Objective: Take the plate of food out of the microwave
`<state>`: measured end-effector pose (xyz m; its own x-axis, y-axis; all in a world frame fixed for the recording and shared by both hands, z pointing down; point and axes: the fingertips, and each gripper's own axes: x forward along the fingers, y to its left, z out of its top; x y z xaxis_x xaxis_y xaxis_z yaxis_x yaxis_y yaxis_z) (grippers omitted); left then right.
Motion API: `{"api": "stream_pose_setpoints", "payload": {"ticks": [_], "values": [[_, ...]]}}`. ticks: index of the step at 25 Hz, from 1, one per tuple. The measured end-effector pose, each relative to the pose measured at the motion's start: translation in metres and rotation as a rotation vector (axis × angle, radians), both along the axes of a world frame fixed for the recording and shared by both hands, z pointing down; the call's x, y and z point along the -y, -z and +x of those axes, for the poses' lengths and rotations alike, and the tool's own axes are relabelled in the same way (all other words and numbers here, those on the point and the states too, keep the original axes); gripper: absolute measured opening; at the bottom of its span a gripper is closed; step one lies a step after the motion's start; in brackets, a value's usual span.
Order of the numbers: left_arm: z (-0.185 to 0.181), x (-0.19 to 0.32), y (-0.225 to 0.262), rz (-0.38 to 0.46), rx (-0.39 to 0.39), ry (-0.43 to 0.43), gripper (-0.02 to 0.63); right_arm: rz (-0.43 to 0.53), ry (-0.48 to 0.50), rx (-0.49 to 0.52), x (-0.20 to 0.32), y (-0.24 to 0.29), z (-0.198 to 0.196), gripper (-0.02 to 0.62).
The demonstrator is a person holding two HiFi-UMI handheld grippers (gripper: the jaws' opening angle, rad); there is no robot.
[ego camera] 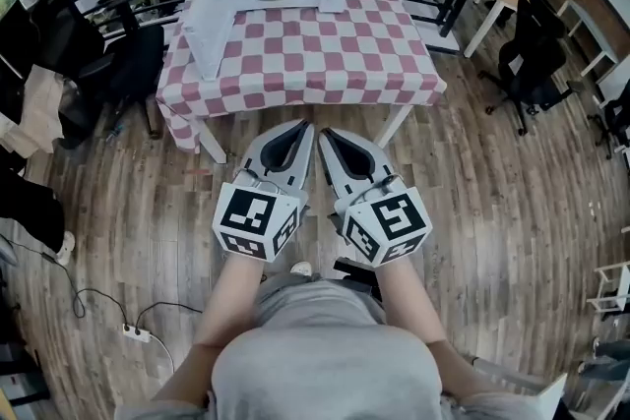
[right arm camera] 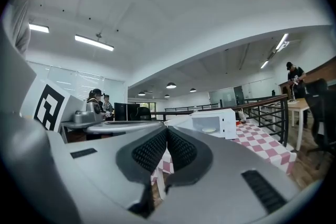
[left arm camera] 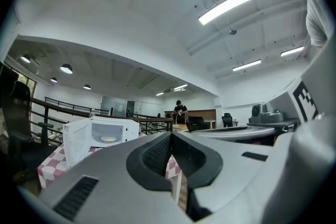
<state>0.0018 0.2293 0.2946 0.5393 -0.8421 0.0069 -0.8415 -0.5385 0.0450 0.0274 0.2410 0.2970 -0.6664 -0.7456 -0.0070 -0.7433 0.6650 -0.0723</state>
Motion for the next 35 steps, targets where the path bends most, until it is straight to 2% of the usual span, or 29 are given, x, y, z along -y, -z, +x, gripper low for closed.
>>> {"api": "stream_pose_setpoints", "payload": {"ticks": [4,9,20,27,35], "values": [[-0.014,0.018,-0.004,-0.007,-0.005,0.015,-0.002,-0.015,-0.014,-0.01,0.018,-0.004,-0.009,0.026],[-0.025,0.037,-0.005,-0.009,-0.054,0.01,-0.002,-0.035,0.014,-0.028,0.035,-0.008,-0.024,0.026],[-0.039,0.093,-0.008,-0.001,-0.043,0.06,-0.002,-0.028,-0.046,-0.076,0.1,-0.012,-0.027,0.026],[-0.044,0.143,-0.013,-0.009,-0.037,0.092,-0.002,-0.015,-0.002,-0.069,0.15,-0.012,-0.036,0.026],[-0.058,0.214,-0.014,-0.016,-0.083,0.144,-0.002,-0.004,0.042,-0.105,0.223,-0.013,-0.045,0.026]]}}
